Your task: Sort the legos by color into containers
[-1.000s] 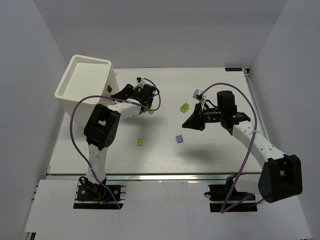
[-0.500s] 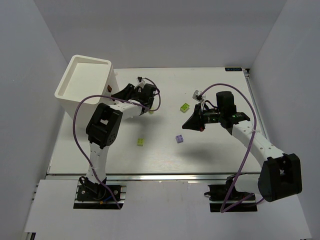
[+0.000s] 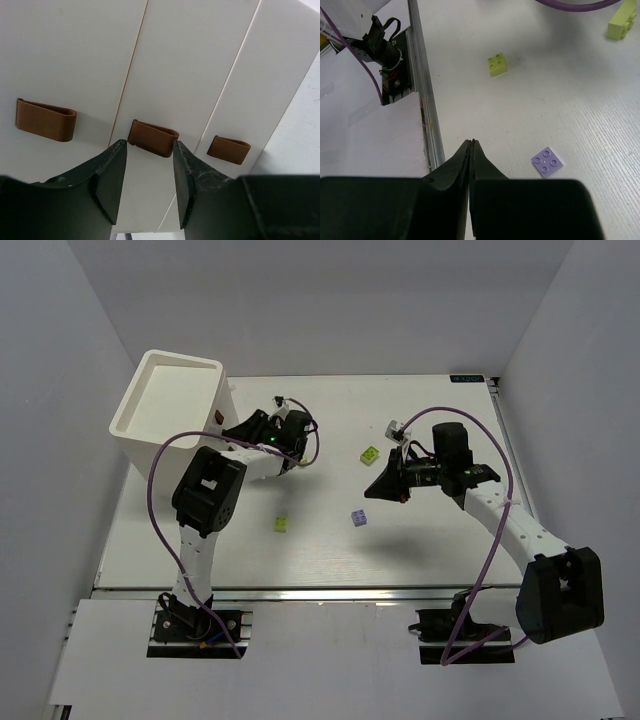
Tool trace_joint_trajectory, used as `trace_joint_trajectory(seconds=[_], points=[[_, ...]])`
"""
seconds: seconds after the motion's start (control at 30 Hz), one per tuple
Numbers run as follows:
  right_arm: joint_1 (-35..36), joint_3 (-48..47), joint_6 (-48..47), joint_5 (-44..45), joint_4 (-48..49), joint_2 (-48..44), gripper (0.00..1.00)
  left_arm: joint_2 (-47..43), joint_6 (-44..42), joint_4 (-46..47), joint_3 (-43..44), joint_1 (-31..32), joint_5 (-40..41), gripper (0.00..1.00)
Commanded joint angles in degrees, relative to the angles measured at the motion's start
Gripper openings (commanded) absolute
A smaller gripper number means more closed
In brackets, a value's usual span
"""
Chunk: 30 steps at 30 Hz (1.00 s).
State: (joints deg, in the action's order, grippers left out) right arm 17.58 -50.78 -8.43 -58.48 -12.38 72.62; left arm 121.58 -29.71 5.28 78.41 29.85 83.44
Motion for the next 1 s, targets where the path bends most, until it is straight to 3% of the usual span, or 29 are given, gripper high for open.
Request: trace_joint_trajectory(seconds=[0.0,0.2,0.4,0.5,0.53,0.6,0.63,0.67,0.7,0.97], points=[[-0.4,-1.9,-1.2,-1.3,-0.3,0.2,0.02,0.0,-0.7,2.1,-0.3,0.1,1.6,0.53],[-0.4,-2.1,-1.4,-1.3,-0.4,0.2,0.02,0.7,-2.9,4.6,-0.2,0.1,1.9,0.54],[-0.3,-2.1,-1.5,-1.4,-0.5,0.4,0.02,1.0,-9.4,12.7,-2.1,0.1,2.5,0.53],[-0.4,-2.2,-1.6,-1.4,-0.6,0.4,0.02,0.9,-19.6,24.7,-5.1,0.1,2.5,0.52],[-0.3,-2.3,-1.6,-1.5,-0.7,0.3,0.02,1.3,-24.2,37.0,-6.2,0.1,2.4,0.52],[-0.5,-2.2,-1.6,-1.5,-0.7,0.4,0.02,2.7,-44.6,55.3,-9.9,0.1,2.2,0.54],[-0.3,-2.2,-1.7,-1.6,-0.7,0.4,0.02,6.1,-54.1,78.5,-10.3,0.1,1.7,0.56],[-0.3,-2.3,-1.6,-1.5,-0.7,0.4,0.02,8.9,-74.8,90.4,-8.1,0.1,1.4,0.57],[-0.4,-2.3,-1.7,-1.5,-0.8,0.4,0.02,11.6,-79.7,98.4,-6.3,0.1,1.9,0.58],[-0.4,-2.4,-1.9,-1.6,-1.0,0.4,0.02,15.2,-81.0,98.8,-4.1,0.1,3.7,0.57]])
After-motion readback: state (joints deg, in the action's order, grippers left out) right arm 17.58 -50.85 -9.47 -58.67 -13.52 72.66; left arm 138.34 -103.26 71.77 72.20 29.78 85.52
